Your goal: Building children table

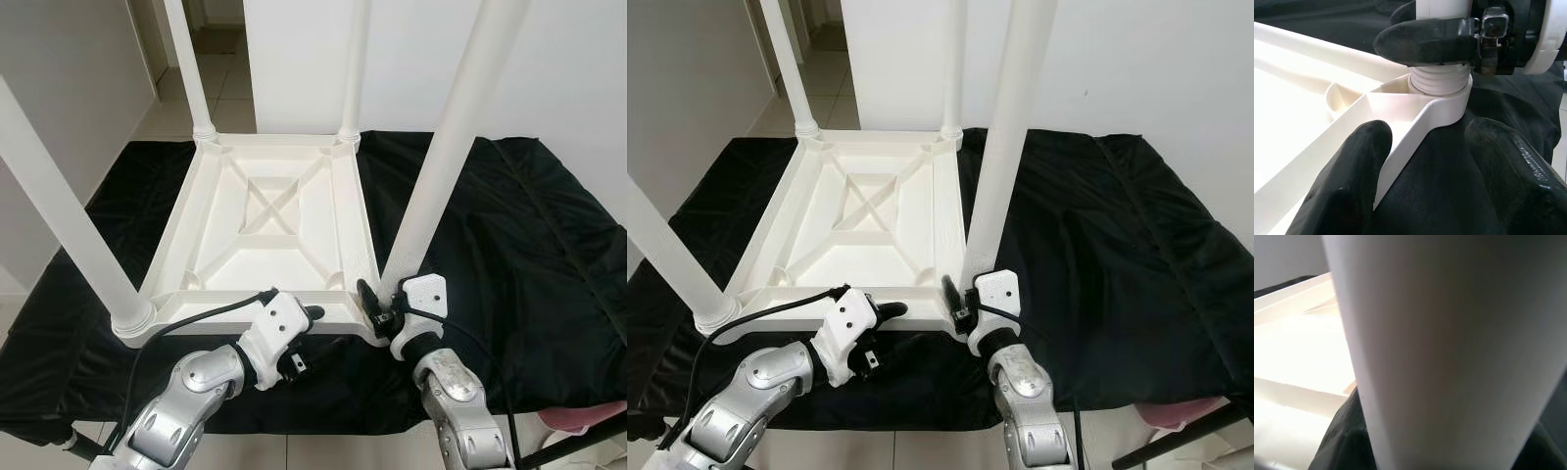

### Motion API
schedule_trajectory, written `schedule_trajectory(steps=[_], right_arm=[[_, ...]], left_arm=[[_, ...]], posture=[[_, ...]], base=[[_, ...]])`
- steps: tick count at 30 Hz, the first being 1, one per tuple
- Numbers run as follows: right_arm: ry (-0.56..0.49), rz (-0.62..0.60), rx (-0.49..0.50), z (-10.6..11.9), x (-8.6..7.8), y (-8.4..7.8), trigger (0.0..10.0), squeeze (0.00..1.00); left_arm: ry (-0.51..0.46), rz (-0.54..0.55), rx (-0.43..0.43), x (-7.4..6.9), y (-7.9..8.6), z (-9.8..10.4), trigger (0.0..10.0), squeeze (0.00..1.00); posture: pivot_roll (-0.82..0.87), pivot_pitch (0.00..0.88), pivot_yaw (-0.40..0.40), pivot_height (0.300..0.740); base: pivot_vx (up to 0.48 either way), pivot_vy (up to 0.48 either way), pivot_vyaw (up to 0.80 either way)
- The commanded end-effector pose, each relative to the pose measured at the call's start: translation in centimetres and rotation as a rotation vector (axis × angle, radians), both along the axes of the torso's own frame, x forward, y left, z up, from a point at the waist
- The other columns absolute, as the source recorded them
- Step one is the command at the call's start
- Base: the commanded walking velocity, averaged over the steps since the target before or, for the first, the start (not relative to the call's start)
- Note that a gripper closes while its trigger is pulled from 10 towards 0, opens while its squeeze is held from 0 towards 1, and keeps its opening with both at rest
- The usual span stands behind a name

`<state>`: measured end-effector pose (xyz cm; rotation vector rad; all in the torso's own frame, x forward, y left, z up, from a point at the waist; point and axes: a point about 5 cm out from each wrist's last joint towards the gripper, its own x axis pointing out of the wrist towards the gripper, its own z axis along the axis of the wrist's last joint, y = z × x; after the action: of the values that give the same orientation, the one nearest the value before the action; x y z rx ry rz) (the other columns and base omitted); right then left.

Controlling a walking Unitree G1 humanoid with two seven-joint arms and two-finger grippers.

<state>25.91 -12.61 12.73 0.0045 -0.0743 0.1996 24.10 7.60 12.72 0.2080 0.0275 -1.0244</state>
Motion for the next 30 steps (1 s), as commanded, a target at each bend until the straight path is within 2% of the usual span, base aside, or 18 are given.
schedule_trajectory(steps=[1, 7, 8, 10, 11, 15, 16, 17, 30], right_arm=[[0.043, -0.105, 0.059, -0.4, 0.3, -0.4, 10.0, 0.00], [0.044, -0.083, 0.096, 0.2, 0.4, 0.7, 10.0, 0.00], [0.035, -0.073, 0.101, 0.3, 0.4, 0.7, 10.0, 0.60], [0.029, -0.068, 0.104, 0.4, 0.4, 0.7, 10.0, 0.60], [0.018, -0.058, 0.104, 0.5, 0.3, 0.6, 10.0, 1.00], [0.007, -0.049, 0.079, 0.6, 0.5, 0.5, 10.0, 1.00], [0.009, -0.050, 0.074, 0.6, 0.5, 0.5, 10.0, 0.92], [0.003, -0.051, 0.062, 0.7, 0.6, 0.3, 10.0, 0.00], [-0.032, 0.017, -0.011, 1.2, 1.1, -0.6, 10.0, 0.00]], left_arm=[[0.017, -0.013, 0.011, 0.1, 0.1, -0.2, 10.0, 0.00], [0.011, -0.016, 0.011, 0.2, -0.1, -0.1, 10.0, 0.00], [0.008, -0.015, 0.008, 0.3, -0.1, -0.1, 10.0, 0.00], [0.006, -0.014, 0.006, 0.3, -0.1, 0.0, 10.0, 0.00], [0.008, -0.015, 0.006, 0.3, -0.1, 0.0, 10.0, 0.00], [0.006, -0.025, 0.009, 0.3, -0.2, 0.1, 10.0, 0.00], [0.005, -0.026, 0.007, 0.3, -0.2, 0.2, 10.0, 0.00], [0.001, -0.023, 0.004, 0.5, -0.2, 0.3, 10.0, 0.00], [-0.014, -0.026, -0.006, 0.7, -0.4, 0.7, 10.0, 0.00]], posture=[[-0.08, 0.032, 0.040, 0.740], [-0.08, 0.032, 0.044, 0.740], [-0.08, 0.039, 0.041, 0.740], [-0.08, 0.039, 0.041, 0.740], [-0.08, 0.033, 0.046, 0.740], [-0.09, 0.033, 0.054, 0.740], [-0.09, 0.037, 0.057, 0.740], [-0.09, 0.037, 0.057, 0.740], [-0.12, 0.041, 0.048, 0.740]], base=[[0.000, 0.000, 0.00], [0.000, 0.000, 0.00], [0.000, 0.000, 0.00], [0.000, 0.000, 0.00], [0.000, 0.000, 0.00], [0.000, 0.000, 0.00], [0.000, 0.000, 0.00], [0.000, 0.000, 0.00], [0.000, 0.000, 0.00]])
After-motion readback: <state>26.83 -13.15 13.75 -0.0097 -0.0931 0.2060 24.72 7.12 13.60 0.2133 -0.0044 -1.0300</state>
